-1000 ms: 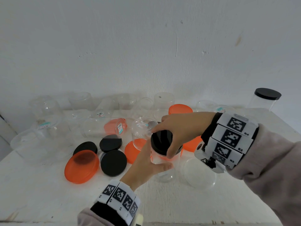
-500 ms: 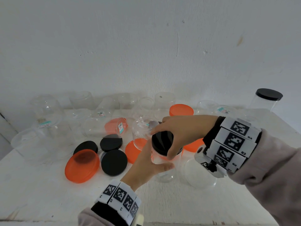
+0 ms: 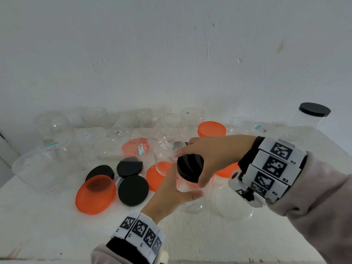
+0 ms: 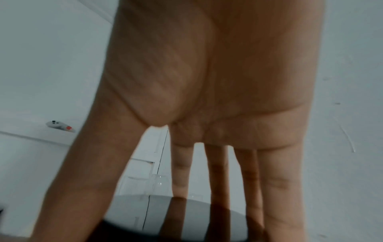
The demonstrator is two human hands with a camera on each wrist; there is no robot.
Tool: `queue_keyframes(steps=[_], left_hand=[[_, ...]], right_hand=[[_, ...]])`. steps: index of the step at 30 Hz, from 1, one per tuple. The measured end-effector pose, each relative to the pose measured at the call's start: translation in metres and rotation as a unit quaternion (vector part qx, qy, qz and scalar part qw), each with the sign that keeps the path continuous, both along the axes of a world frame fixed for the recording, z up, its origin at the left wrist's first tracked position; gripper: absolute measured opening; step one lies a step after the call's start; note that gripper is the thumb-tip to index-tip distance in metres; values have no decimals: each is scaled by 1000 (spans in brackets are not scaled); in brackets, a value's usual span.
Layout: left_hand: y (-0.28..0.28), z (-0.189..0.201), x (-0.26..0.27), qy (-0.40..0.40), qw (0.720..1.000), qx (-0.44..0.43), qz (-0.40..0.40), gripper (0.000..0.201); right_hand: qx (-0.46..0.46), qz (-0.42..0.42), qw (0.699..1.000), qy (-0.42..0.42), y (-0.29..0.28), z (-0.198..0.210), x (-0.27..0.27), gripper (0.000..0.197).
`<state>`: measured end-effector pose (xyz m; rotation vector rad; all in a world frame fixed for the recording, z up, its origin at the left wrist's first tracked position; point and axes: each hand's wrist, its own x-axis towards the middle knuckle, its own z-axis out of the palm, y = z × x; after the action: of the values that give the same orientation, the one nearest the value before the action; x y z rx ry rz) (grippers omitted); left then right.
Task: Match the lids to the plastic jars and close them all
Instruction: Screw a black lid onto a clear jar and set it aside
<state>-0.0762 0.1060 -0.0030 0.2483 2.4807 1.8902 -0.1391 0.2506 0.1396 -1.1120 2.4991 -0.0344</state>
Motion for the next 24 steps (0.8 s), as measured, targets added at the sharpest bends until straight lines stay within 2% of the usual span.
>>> queue_keyframes(steps=[5,9,12,15,17,21,24], left_hand=[[0,-1,-1,0,1000,2,-2,81],[0,-1,-1,-4,1000,2,-5,82],[0,-1,-1,-1,1000,1,-1,79],[1,-1,-1,3,1000,1,1,77],[1,-2,-1,4,1000,4,3,79],[0,-2,-1,1,1000,1,-2,81],[0,-2,-2,-4,1000,5,-5,82]], right_hand=[[-18,-21,999,43,-2,-7,-2,63],[-16,-51,996,68,-5,-12,0,66],[10,-42,999,6,-4,-5,-1,70],[26,-8,1000,-10,-2,0,-2,87],[4,-4,1000,-4,-2,0,-3,82],[-18,-22,999,34,-3,-5,-5,57],[-21,-43,997,67,-4,-11,-2,63]])
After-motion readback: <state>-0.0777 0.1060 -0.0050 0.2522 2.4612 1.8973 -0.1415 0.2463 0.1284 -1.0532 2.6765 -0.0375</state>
